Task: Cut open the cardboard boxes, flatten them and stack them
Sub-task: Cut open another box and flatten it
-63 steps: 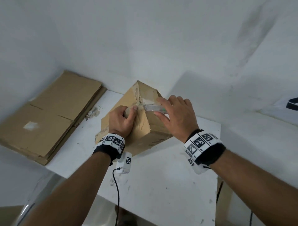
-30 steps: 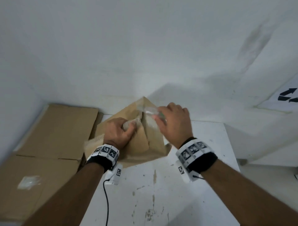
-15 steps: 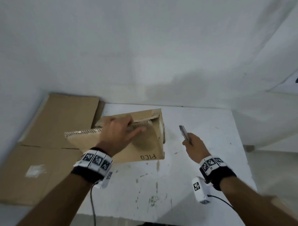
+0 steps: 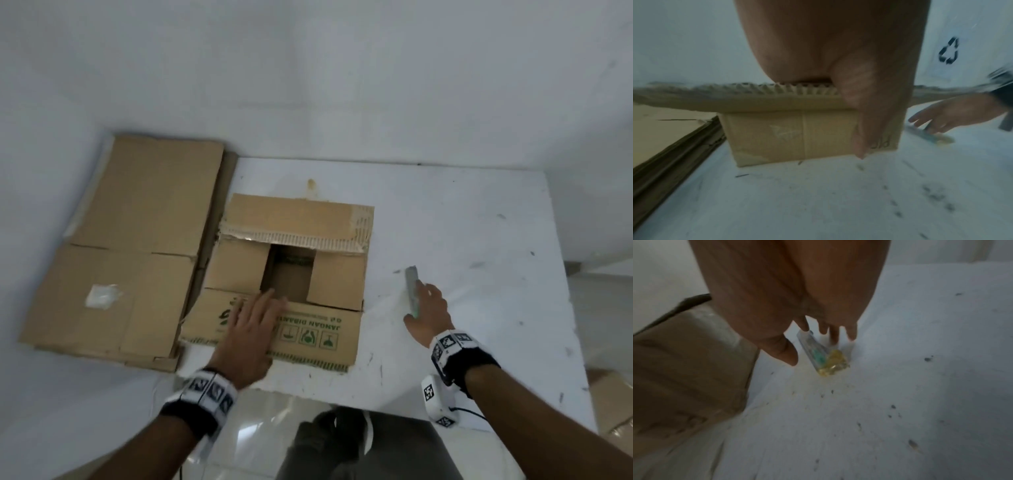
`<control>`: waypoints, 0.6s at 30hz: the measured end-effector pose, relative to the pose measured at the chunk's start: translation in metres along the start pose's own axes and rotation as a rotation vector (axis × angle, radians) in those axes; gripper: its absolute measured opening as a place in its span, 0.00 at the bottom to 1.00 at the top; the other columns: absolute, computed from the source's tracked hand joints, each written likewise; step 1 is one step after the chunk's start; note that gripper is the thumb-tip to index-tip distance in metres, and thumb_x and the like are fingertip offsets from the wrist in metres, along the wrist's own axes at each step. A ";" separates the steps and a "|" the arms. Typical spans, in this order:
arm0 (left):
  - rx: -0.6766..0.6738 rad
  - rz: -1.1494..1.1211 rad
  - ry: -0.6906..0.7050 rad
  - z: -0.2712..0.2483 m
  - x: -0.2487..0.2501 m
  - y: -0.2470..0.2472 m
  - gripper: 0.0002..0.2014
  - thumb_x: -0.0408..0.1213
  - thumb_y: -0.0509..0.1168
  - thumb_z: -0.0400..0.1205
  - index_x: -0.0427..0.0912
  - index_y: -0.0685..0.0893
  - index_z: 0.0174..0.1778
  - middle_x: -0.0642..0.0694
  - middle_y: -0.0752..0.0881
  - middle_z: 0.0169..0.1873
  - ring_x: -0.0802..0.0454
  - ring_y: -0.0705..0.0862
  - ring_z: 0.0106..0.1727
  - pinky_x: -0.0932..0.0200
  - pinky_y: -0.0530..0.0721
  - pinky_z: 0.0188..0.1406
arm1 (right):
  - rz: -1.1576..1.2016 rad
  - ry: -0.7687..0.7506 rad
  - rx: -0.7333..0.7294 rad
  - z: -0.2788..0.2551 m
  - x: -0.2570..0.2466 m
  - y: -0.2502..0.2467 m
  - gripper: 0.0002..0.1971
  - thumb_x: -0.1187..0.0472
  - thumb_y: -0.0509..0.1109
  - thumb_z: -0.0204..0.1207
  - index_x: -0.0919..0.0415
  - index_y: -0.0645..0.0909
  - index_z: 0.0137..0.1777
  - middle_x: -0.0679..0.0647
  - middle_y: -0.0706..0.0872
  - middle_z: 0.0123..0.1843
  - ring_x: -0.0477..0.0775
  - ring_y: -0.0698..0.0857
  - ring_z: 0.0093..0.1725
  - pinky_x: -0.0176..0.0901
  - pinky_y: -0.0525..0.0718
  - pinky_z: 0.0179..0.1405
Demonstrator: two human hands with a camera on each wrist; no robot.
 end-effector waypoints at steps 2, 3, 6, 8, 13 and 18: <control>-0.002 0.107 -0.040 0.025 -0.011 0.003 0.64 0.64 0.82 0.59 0.48 0.57 0.88 0.38 0.66 0.85 0.31 0.65 0.85 0.22 0.60 0.83 | -0.094 -0.005 0.118 -0.013 -0.008 0.002 0.38 0.56 0.69 0.81 0.57 0.56 0.88 0.61 0.54 0.88 0.66 0.57 0.85 0.58 0.62 0.82; 0.010 0.112 -0.036 0.036 -0.013 0.002 0.64 0.73 0.77 0.59 0.48 0.58 0.88 0.38 0.67 0.84 0.32 0.65 0.85 0.21 0.58 0.83 | -0.066 -0.030 0.164 -0.021 -0.012 0.004 0.35 0.54 0.69 0.82 0.58 0.60 0.87 0.61 0.58 0.87 0.66 0.59 0.84 0.58 0.62 0.82; 0.039 0.119 0.007 0.058 -0.012 -0.008 0.70 0.92 0.58 0.55 0.44 0.64 0.86 0.38 0.71 0.78 0.33 0.69 0.80 0.21 0.54 0.83 | 0.122 -0.154 0.208 -0.039 -0.025 0.019 0.28 0.51 0.70 0.82 0.59 0.72 0.79 0.58 0.74 0.77 0.62 0.69 0.77 0.57 0.69 0.78; 0.000 0.143 0.021 0.068 -0.006 -0.012 0.77 0.95 0.53 0.49 0.42 0.60 0.88 0.39 0.67 0.79 0.35 0.65 0.82 0.26 0.49 0.86 | 0.247 -0.169 0.122 -0.044 -0.036 0.031 0.26 0.48 0.70 0.83 0.57 0.73 0.77 0.52 0.78 0.72 0.55 0.75 0.74 0.52 0.73 0.76; -0.144 0.275 0.051 0.089 0.000 -0.019 0.75 0.93 0.58 0.48 0.39 0.59 0.81 0.42 0.68 0.76 0.42 0.69 0.76 0.36 0.62 0.84 | 0.511 -0.050 -0.171 -0.047 -0.055 0.046 0.25 0.50 0.69 0.84 0.55 0.70 0.78 0.51 0.83 0.66 0.54 0.84 0.64 0.43 0.83 0.57; 0.111 0.229 0.016 0.104 0.018 -0.059 0.64 0.87 0.69 0.49 0.41 0.69 0.70 0.47 0.73 0.61 0.47 0.73 0.59 0.40 0.73 0.73 | 0.806 0.063 -0.238 -0.061 -0.070 0.022 0.29 0.35 0.53 0.87 0.56 0.71 0.76 0.54 0.83 0.68 0.61 0.86 0.62 0.61 0.83 0.67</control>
Point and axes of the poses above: each hand's wrist, its own z-axis towards the middle knuckle, its own y-axis out of the palm, x = y × z, the point moved 4 cm from there along z, towards the middle knuckle
